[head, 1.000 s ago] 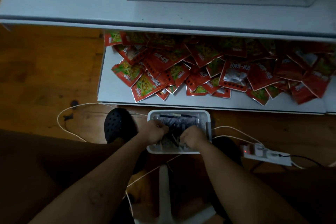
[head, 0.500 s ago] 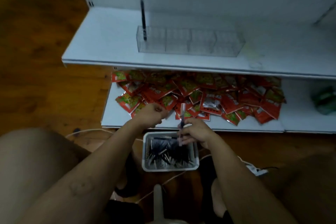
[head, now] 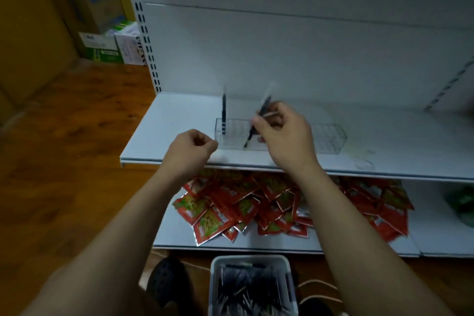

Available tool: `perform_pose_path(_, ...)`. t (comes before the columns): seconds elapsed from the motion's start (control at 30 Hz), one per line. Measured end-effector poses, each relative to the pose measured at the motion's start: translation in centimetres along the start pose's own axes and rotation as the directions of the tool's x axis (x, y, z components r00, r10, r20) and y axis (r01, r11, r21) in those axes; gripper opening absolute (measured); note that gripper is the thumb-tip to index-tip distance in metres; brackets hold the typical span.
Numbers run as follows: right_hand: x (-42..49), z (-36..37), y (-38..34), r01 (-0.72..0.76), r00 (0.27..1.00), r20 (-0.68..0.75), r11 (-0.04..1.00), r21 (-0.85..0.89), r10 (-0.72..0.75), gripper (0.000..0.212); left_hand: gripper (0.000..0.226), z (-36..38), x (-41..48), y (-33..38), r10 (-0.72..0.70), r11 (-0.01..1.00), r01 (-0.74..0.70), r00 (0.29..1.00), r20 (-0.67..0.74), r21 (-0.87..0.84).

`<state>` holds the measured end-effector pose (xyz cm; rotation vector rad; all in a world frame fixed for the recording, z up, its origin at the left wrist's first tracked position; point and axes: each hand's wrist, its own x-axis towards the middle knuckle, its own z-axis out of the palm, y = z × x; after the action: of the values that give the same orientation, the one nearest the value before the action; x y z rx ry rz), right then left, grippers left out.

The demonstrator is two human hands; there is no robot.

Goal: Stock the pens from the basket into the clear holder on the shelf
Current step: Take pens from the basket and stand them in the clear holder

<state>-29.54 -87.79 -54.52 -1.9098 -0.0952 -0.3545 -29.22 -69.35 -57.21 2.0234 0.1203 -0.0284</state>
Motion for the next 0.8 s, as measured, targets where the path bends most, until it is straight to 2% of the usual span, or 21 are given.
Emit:
perform_pose_path(0.1,3.8,1.6,-1.0,0.053,0.998,-0.041,0.996,-0.071,-0.056,0.006,0.025,0.4,2.4,-0.1,-0.018,1.0,0.018,0.997,-0.078,0.001)
perform_pose_path(0.27,7.8,3.9,0.4,0.074,0.997,0.0,0.974,-0.214,-0.076,0.015,0.038,1.1,6.2,-0.8,-0.047,0.999,0.048,0.998,-0.046,0.022)
perform_pose_path(0.4,9.0,4.8,1.5,0.08,0.997,0.001,0.96,-0.269,-0.083,0.015,0.033,2.0,7.9,-1.0,-0.07,0.996,0.071,0.997,-0.014,0.06)
perform_pose_path(0.47,9.4,5.1,1.7,0.089,0.996,-0.001,0.954,-0.286,-0.093,0.014,0.029,1.9,8.3,-1.0,-0.1,0.995,0.1,0.995,0.005,0.026)
perform_pose_path(0.63,9.2,5.5,3.1,0.108,0.985,0.172,0.892,-0.439,-0.034,0.02,0.028,1.8,8.7,-1.0,-0.132,0.991,0.133,0.991,0.022,-0.01)
perform_pose_path(0.8,8.4,5.6,3.4,0.088,0.99,0.139,0.915,-0.394,-0.036,0.019,0.029,2.0,8.5,-1.3,-0.099,0.995,0.099,0.995,-0.01,0.0)
